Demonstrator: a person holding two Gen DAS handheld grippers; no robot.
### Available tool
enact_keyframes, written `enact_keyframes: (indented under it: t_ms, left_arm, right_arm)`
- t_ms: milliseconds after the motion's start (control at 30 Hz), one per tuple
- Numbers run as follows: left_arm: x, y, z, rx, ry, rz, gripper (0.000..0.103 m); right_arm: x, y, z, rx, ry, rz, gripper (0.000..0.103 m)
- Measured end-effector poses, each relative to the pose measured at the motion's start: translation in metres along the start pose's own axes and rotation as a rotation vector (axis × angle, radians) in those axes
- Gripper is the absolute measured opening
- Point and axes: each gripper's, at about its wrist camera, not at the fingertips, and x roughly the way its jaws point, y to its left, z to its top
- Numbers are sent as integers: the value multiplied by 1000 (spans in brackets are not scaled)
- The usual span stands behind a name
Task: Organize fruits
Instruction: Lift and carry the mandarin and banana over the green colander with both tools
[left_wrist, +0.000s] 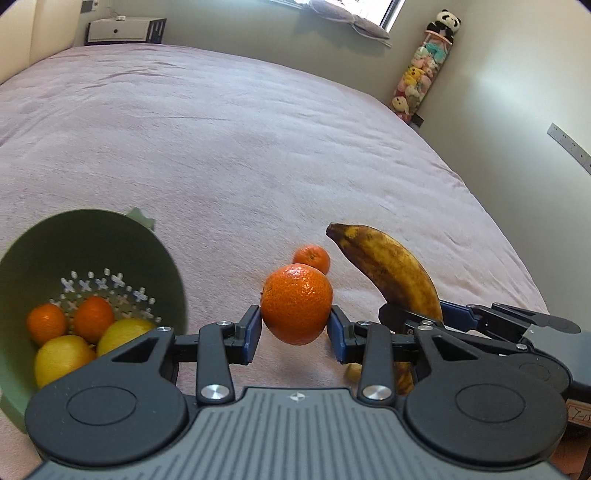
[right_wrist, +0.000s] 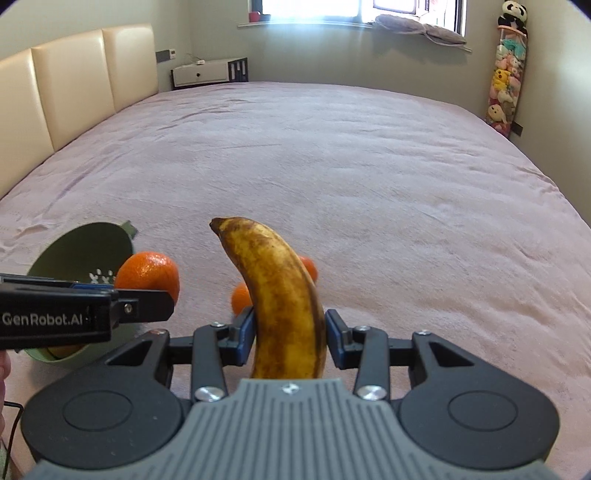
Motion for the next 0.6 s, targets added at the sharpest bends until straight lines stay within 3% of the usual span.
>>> enact_keyframes:
  t_ms: [600]
  left_arm:
    - [-49, 76, 13, -120, -80, 105, 43]
  right_arm:
    - [-8, 74, 20, -108, -44, 166, 38]
